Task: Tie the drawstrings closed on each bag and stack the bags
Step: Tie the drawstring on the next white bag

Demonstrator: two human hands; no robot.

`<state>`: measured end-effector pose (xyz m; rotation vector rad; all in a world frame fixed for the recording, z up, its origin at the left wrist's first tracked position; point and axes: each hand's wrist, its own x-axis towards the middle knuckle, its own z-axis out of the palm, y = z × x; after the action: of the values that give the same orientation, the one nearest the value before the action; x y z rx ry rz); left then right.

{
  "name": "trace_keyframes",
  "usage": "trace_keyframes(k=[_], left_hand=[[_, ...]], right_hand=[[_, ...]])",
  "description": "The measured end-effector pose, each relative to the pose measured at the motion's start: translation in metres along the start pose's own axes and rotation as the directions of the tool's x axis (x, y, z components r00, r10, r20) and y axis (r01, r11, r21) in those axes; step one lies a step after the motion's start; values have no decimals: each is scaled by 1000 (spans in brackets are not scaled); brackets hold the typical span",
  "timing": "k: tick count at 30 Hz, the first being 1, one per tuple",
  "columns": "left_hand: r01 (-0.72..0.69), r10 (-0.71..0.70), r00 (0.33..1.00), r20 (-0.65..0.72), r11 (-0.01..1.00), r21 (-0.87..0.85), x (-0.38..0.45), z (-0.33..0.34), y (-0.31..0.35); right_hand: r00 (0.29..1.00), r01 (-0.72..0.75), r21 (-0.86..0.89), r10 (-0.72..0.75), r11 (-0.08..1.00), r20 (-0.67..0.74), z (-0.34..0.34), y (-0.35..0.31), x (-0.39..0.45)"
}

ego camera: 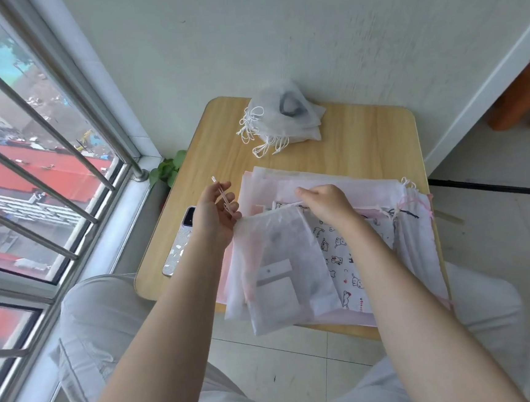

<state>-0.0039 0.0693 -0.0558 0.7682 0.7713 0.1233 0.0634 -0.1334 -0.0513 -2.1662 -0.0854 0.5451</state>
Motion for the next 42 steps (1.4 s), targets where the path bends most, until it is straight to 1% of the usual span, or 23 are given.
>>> trace_keyframes(k=[2, 4, 6, 8, 9, 10, 11, 12, 13, 14, 16, 18, 19, 20, 22, 24, 27, 29, 30, 32, 36, 40, 42], left_hand=[[-5, 5, 1000, 5, 1000, 27, -1, 2, -1], [-1, 1, 1000, 1, 999, 45, -1, 2, -3], [15, -13, 1000, -23, 998, 57, 0, 1, -5], [31, -28, 998, -54, 998, 47, 0, -1, -7], [36, -34, 997, -69, 999, 35, 0, -3, -8], [39, -37, 996, -81, 999, 22, 0, -3, -9], [39, -38, 995, -89, 999, 12, 0, -3, -10], [39, -39, 995, -95, 999, 4, 0, -3, -12], [38, -38, 995, -96, 999, 0, -1, -2, -13], [32, -31, 995, -96, 999, 13, -2, -1, -13], [-23, 35, 995, -98, 991, 129, -3, 0, -10], [-132, 175, 980, -93, 926, 355, -2, -2, -2], [-180, 246, 966, -82, 864, 471, -1, -4, 1], [-218, 307, 950, -63, 792, 570, -2, -5, 3], [-288, 399, 917, 23, 619, 730, -6, -2, 4], [-343, 416, 895, 159, 417, 842, -10, 3, 0], [-339, 290, 908, 301, 91, 936, -11, 8, -8], [-290, 210, 928, 308, -115, 950, -11, 8, -11], [-272, 199, 931, 306, -181, 945, -12, 8, -12], [-261, 201, 930, 307, -225, 939, -16, 10, -15], [-248, 200, 939, 278, -165, 955, -21, 9, -19], [-236, 221, 934, 282, -214, 948, -19, 8, -15], [-230, 158, 957, 245, -102, 968, -12, 5, -7]], right_hand=[[995, -92, 318, 76, 944, 61, -3, 2, -1], [982, -189, 576, 155, 795, 109, -4, 4, -2], [970, -218, 786, 219, 579, 108, -7, 4, -4], [958, -180, 955, 264, 236, 116, -11, 5, -3], [957, -145, 986, 264, 84, 118, -13, 7, -2], [960, -120, 993, 256, -5, 117, -14, 10, -1], [963, -118, 993, 242, -29, 122, -14, 12, 0], [964, -139, 990, 229, -10, 137, -12, 12, 1], [963, -172, 984, 222, 57, 155, -11, 12, 2], [959, -201, 966, 232, 160, 161, -9, 11, 1], [962, -190, 877, 262, 442, 77, -8, 12, 2], [967, -104, 613, 223, 783, -121, -10, 17, 4], [962, -50, 427, 158, 903, -222, -13, 18, 3], [954, 5, 265, 75, 964, -289, -15, 20, 3], [953, 67, 74, -42, 995, -300, -16, 19, -1], [971, 97, -94, -115, 991, -210, -12, 17, -3], [989, 122, -425, -148, 897, -29, -7, 8, -7], [995, 100, -535, -84, 839, 54, -5, 2, -10], [996, 88, -548, -59, 832, 71, -5, 1, -11], [996, 85, -516, -61, 852, 64, -4, -1, -14], [998, 56, -415, -67, 908, -13, -11, -1, -13], [998, 57, -409, -54, 911, 18, -16, 2, -15], [998, 43, -360, -24, 932, 59, -22, 4, -11]])
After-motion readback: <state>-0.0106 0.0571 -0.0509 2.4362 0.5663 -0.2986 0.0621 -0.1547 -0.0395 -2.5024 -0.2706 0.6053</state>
